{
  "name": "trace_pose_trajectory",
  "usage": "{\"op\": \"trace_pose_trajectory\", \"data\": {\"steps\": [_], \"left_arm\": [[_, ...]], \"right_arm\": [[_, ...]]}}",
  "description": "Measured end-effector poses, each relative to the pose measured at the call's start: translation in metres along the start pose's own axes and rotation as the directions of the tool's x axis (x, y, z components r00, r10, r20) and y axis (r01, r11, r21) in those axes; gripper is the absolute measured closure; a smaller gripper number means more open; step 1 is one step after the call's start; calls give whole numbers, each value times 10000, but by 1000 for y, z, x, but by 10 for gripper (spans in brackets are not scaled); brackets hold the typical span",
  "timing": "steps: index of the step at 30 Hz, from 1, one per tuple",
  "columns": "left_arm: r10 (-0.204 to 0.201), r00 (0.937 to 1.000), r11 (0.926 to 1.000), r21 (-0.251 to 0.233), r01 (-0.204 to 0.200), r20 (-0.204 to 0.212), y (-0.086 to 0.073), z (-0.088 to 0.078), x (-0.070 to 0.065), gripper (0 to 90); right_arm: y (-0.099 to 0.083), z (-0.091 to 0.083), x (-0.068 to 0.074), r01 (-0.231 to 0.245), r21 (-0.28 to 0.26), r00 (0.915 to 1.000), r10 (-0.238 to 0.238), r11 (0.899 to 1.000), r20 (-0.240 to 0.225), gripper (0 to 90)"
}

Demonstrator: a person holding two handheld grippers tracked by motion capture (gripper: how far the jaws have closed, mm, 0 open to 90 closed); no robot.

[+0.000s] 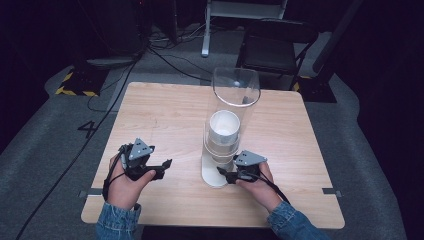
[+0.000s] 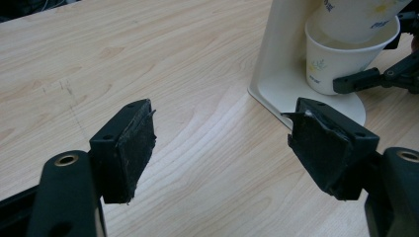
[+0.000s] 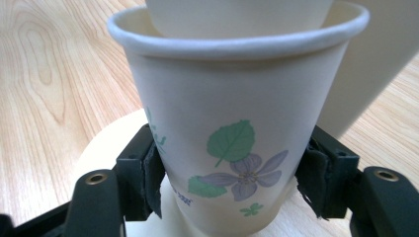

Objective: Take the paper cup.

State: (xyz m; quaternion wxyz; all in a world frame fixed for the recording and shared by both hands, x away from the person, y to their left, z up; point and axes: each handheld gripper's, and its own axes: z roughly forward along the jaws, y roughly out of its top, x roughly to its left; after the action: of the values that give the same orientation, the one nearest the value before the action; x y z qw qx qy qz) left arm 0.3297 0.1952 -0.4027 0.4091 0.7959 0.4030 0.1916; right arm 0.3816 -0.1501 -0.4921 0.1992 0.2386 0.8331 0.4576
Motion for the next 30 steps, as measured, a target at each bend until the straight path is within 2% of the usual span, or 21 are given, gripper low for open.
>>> {"op": "trace_pose_trajectory", "data": {"steps": [3, 6, 13, 15, 16, 17, 19, 23, 26, 29, 30], "left_arm": [[3, 10000, 10000, 17, -3, 72, 2, 3, -1, 251], [182, 9996, 9998, 109, -184, 193, 6, 10, -1, 247], [122, 9990, 9998, 155, -128, 431, 12, 21, -3, 242], [269, 9987, 9995, 180, -277, 426, 15, 24, -3, 241], [362, 9981, 9990, 231, -374, 499, 16, 25, -3, 240], [269, 9982, 9994, 206, -280, 528, 17, 27, -4, 239], [392, 9978, 9988, 279, -407, 537, 18, 28, -3, 238], [377, 9974, 9988, 293, -395, 614, 20, 32, -4, 234], [397, 9974, 9986, 332, -418, 603, 21, 34, -5, 230], [436, 9975, 9985, 313, -454, 555, 21, 33, -4, 231], [307, 9977, 9990, 306, -325, 601, 21, 33, -4, 230]], "right_arm": [[-2, -5, -1, 80, 156, 9997, -83, 9998, 220, 348], [-3, -10, -4, 16, 262, 9994, -25, 9997, 351, 348], [-9, -20, -7, 147, 466, 9964, -185, 9988, 829, 347], [-11, -25, -10, 145, 549, 9940, -203, 9984, 1071, 348], [-12, -27, -11, 104, 572, 9932, -169, 9983, 1148, 347], [-13, -28, -12, 77, 570, 9924, -146, 9983, 1219, 347], [-14, -33, -16, 2, 561, 9913, -76, 9984, 1316, 347], [-16, -40, -21, -129, 515, 9882, 49, 9986, 1528, 348], [-17, -51, -30, -412, 254, 9841, 362, 9988, 1736, 347], [-17, -61, -39, -734, 66, 9821, 711, 9973, 1743, 347], [-16, -64, -41, -805, 20, 9804, 788, 9968, 1804, 346]]}}
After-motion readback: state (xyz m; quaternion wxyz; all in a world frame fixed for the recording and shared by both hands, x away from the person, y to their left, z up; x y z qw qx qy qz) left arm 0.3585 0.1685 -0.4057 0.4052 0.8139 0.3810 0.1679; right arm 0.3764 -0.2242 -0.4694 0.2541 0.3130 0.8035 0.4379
